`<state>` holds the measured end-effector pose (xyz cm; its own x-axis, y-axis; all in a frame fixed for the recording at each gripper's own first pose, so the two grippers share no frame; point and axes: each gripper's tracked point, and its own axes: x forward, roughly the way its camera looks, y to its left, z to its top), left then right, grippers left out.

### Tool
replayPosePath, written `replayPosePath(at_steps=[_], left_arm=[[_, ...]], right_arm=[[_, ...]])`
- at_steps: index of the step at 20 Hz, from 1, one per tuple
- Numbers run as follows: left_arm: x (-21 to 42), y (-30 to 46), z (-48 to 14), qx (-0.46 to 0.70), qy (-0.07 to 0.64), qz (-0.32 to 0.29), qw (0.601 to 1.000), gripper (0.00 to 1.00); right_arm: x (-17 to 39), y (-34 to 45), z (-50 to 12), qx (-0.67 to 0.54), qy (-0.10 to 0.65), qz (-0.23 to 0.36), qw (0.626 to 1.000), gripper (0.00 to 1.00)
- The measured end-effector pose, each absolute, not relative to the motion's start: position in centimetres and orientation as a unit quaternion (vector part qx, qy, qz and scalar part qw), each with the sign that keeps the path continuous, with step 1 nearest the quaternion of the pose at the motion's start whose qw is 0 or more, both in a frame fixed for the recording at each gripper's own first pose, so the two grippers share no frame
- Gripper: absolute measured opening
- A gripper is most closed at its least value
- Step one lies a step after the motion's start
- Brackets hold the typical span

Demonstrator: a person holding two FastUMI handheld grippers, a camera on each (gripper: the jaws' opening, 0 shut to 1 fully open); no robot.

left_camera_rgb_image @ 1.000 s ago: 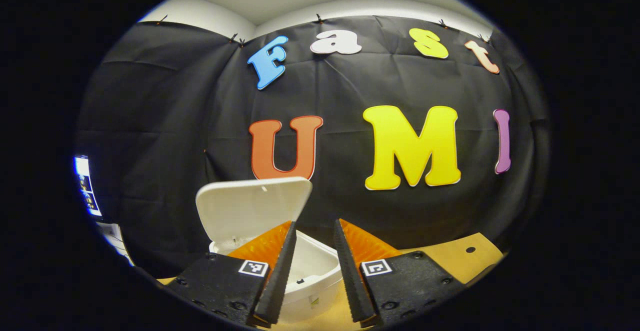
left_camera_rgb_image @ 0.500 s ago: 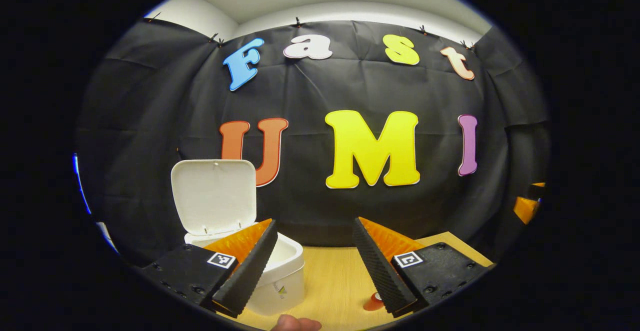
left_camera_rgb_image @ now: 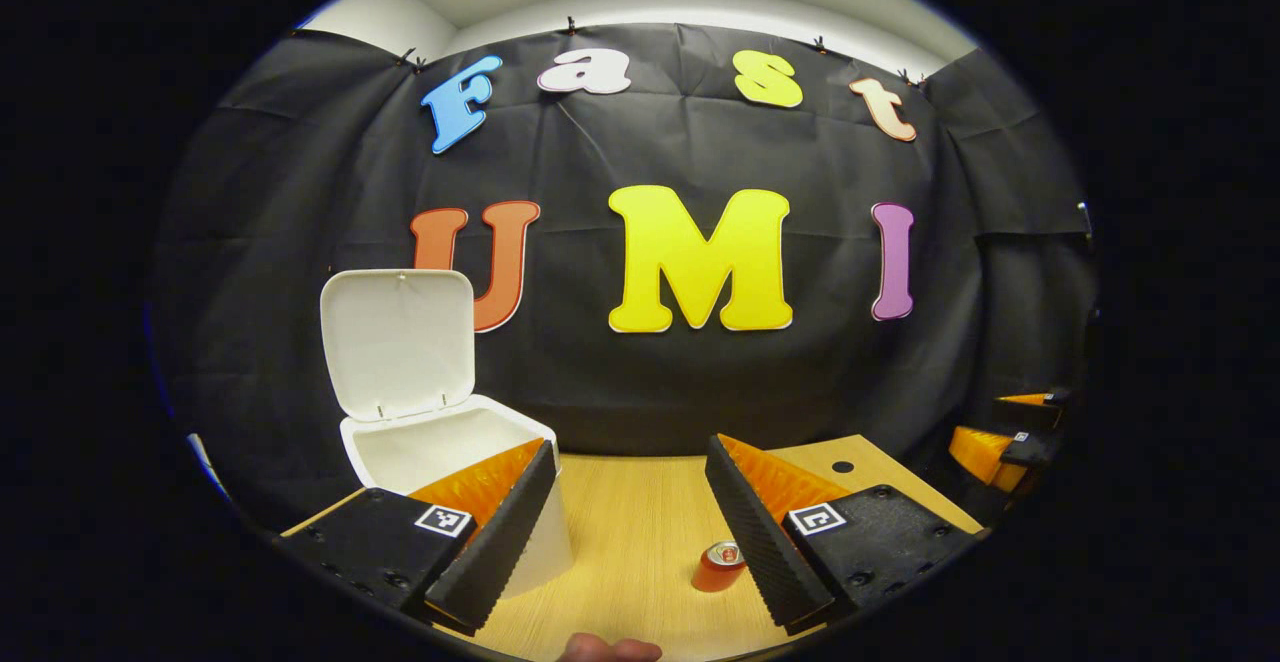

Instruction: Press the lid of the desktop garbage bin to open it, pick up the crumpled paper on the desktop and throw it into the bin, then pick up the pop can on the desktop and drop it into the bin, and finally close the garbage bin lid.

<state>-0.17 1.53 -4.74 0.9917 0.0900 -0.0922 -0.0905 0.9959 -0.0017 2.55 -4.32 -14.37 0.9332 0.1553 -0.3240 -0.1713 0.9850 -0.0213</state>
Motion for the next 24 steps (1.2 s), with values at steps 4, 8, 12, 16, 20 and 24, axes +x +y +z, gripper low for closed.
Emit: replayPosePath(at_steps=[4,8,12,16,20,24], left_arm=[[-1.4,1.7,-5.1,-0.004,0.062,0.053,0.997,0.99],[-2.7,2.5,-5.1,0.005,0.079,0.07,0.994,0.99],[-4.0,3.2,-6.0,0.006,0.101,0.093,0.99,0.99],[-5.4,3.6,-5.2,0.013,0.098,0.105,0.99,0.99],[-6.4,4.7,-5.0,0.022,0.1,0.125,0.987,0.99],[-7.4,5.8,-5.3,0.023,0.108,0.145,0.983,0.99]], right_arm=[[2.7,-3.7,-19.0,-0.03,0.204,0.114,0.972,0.94],[2.8,-2.4,-24.8,-0.045,0.256,0.154,0.953,0.95],[2.9,-1.8,-30.5,-0.055,0.305,0.174,0.935,0.94],[3.2,-1.0,-34.9,-0.069,0.339,0.193,0.918,0.95],[3.5,-0.3,-38.7,-0.084,0.375,0.207,0.9,0.94],[4.0,0.3,-41.9,-0.088,0.404,0.216,0.884,0.94]])
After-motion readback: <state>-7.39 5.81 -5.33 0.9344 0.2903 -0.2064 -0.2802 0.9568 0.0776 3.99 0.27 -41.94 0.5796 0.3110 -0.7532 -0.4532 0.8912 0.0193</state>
